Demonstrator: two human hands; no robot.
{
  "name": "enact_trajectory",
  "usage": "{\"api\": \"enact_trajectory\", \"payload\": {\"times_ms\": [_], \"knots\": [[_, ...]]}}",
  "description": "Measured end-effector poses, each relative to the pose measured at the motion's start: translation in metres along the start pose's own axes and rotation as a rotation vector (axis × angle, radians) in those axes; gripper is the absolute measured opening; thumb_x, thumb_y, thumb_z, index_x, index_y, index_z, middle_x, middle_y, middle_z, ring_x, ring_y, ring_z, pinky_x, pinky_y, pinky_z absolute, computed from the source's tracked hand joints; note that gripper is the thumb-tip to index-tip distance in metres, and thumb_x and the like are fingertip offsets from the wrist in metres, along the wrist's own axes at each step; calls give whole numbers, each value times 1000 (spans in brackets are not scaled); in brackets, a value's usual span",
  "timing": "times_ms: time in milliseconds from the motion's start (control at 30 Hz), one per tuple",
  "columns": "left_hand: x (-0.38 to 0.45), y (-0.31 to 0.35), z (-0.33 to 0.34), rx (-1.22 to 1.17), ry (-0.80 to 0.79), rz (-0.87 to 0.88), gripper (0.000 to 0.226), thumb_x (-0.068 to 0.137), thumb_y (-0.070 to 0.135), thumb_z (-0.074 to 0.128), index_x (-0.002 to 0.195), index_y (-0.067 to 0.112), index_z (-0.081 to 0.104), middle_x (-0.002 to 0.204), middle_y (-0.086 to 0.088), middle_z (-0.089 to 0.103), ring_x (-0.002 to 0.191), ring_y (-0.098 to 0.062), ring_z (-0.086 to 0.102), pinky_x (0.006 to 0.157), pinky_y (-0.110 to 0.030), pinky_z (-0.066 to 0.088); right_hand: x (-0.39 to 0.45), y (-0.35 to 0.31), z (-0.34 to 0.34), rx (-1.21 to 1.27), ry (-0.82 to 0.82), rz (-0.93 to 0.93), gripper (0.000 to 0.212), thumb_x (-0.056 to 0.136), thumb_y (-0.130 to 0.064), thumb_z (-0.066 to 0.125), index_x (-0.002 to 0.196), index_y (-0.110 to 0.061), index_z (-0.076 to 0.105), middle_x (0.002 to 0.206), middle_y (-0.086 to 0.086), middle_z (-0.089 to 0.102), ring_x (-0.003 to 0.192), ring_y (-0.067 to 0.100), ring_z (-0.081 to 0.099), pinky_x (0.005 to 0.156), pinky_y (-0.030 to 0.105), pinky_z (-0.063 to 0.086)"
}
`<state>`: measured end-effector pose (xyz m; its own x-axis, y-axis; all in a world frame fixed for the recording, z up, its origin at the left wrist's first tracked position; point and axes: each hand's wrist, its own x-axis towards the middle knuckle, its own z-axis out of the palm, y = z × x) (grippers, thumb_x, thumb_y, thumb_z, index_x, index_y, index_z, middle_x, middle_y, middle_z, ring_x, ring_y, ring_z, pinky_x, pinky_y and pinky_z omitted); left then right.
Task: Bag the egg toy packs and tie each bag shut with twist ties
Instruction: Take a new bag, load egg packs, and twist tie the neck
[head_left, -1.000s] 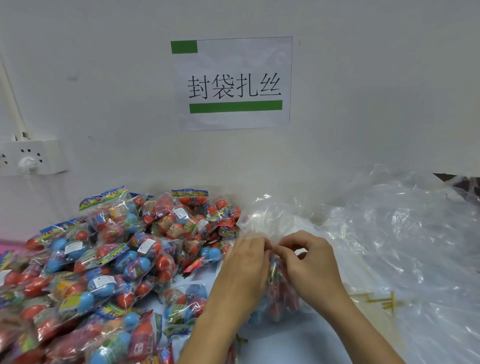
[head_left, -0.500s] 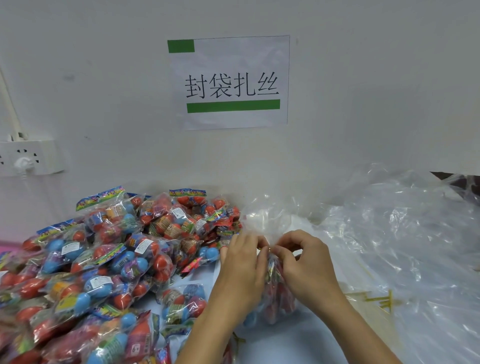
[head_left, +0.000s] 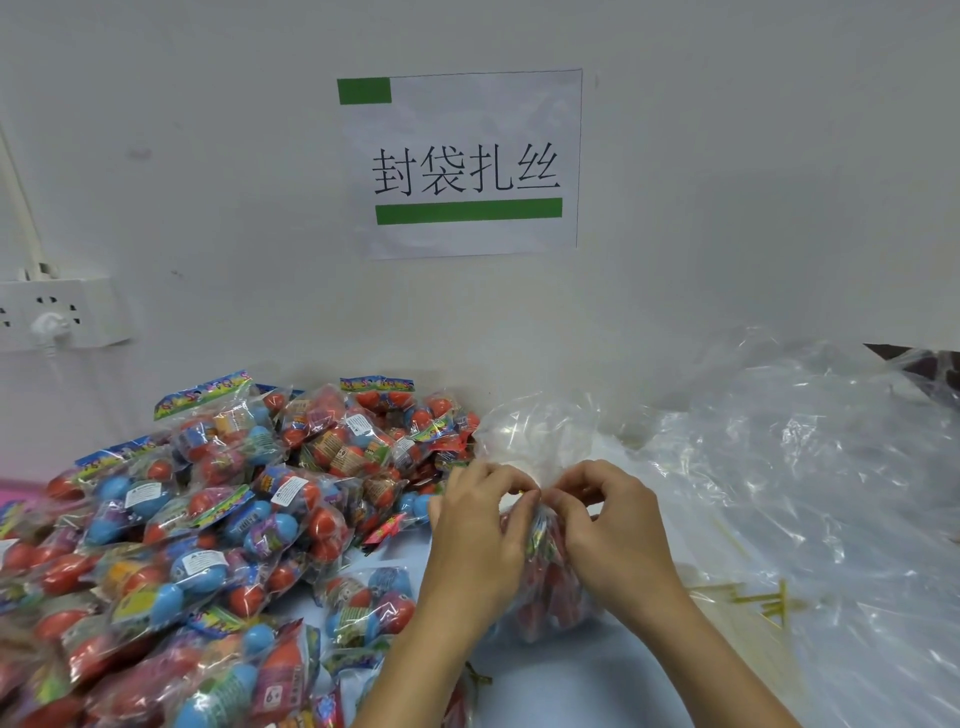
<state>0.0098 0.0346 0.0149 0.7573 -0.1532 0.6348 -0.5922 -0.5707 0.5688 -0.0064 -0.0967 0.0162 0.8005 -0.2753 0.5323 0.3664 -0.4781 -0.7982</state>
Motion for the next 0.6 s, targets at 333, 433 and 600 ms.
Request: {"api": "enact_trajectory", "payload": {"times_ms": [333, 433, 600], "knots": [[-3, 7, 2, 415, 34, 216, 22, 94, 24, 40, 88, 18, 60, 89, 3, 58, 84, -21, 53, 70, -36, 45, 0, 2, 1, -74, 26, -18, 30, 82, -4, 73, 64, -26, 64, 70, -10, 65, 73, 4, 60, 62, 14, 45], [-2, 9, 1, 438, 26, 200, 24, 92, 24, 34, 85, 18, 56, 86, 2, 56, 81, -21, 51, 68, -36, 46, 0, 2, 2, -92, 25, -37, 29, 82, -4, 72, 64, -26, 63, 71, -10, 64, 73, 5, 61, 61, 16, 45], [-2, 8, -1, 419, -108, 152, 26, 91, 32, 19, 83, 23, 42, 88, 2, 47, 87, -20, 44, 78, -38, 41, -1, 1, 4, -110, 11, -73, 29, 81, -4, 72, 64, -26, 62, 69, -10, 63, 72, 7, 61, 63, 19, 46]]}}
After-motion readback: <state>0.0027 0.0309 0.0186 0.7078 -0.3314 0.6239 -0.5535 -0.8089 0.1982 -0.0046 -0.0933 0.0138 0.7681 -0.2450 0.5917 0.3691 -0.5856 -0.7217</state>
